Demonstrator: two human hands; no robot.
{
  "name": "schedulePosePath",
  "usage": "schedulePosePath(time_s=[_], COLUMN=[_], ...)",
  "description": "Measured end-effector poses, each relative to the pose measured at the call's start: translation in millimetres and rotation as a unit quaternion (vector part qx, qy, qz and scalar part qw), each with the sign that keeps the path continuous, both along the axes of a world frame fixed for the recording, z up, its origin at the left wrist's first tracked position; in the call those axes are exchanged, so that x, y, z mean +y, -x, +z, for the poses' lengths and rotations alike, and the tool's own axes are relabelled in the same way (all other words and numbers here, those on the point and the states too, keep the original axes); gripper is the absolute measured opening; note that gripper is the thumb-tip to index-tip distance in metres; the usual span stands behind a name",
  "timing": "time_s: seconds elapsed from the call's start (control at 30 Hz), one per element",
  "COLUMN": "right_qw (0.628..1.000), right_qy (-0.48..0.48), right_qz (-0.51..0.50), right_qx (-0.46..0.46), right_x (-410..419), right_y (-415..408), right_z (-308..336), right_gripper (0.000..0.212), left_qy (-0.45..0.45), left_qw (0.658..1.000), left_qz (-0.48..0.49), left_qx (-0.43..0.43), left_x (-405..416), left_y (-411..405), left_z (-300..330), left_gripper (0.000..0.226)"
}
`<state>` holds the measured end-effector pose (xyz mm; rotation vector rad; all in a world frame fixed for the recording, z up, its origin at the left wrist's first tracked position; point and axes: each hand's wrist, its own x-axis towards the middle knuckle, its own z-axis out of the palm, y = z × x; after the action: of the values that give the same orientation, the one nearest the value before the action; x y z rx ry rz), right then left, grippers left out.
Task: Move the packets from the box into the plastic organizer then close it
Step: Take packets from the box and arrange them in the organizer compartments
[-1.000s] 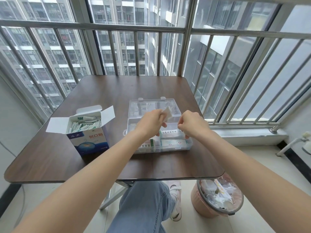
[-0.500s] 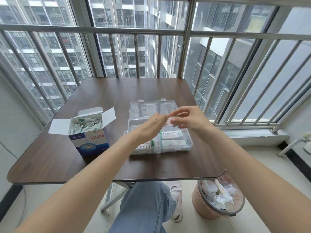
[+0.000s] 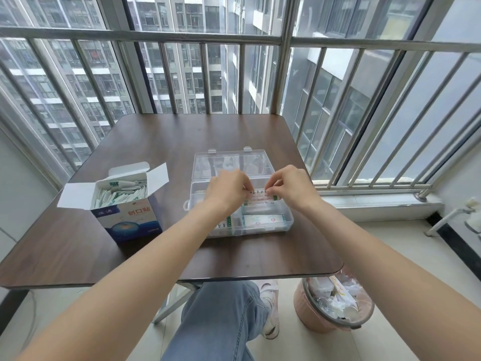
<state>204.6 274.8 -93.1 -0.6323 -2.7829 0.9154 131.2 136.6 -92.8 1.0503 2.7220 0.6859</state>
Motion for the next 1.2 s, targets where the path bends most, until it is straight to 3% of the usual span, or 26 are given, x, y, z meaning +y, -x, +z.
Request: schedulePosePath(time_s=[0.17,0.37,0.43,0.57,0.87,1.2], right_qw=[0.995,0.985,0.983,0.982,0.989,0.987], right_qy=[-0.085,-0.152,-0.160,-0.161,-0.102,-0.099], right_qz=[0.034,0.041,0.039,0.040,0.044,0.039], right_qx=[-0.040,-0.074,-0.081,-0.091,-0.100,-0.121], right_x=[-7.5,-11.1,-11.2,-10.5,-6.9,-12.2], right_y=[0.9,0.9,1.2,2.7,6.6,5.1], right_z=[-6.9,-7.2,-6.9,-8.1,-9.1,-0.6], right_gripper=[0.009,0.010,0.012,0.012,0.004,0.014], left_qy=[0.074,0.159,0.174,0.191,0.139,0.112], left_qw=[0.996,0.963,0.957,0.966,0.990,0.993], left_qz=[-0.026,-0.058,-0.055,-0.035,0.000,0.006], left_qx=[0.042,0.209,0.227,0.171,0.032,0.031], left_x=[2.6,7.5,9.6,11.2,5.5,4.8], left_y=[-0.8,-7.0,-6.4,-1.8,5.5,5.5], left_z=[-1.3,-5.3,-4.8,-6.4,-7.3,-6.7], left_gripper=[0.018,0.022,0.022,0.022,0.026,0.022])
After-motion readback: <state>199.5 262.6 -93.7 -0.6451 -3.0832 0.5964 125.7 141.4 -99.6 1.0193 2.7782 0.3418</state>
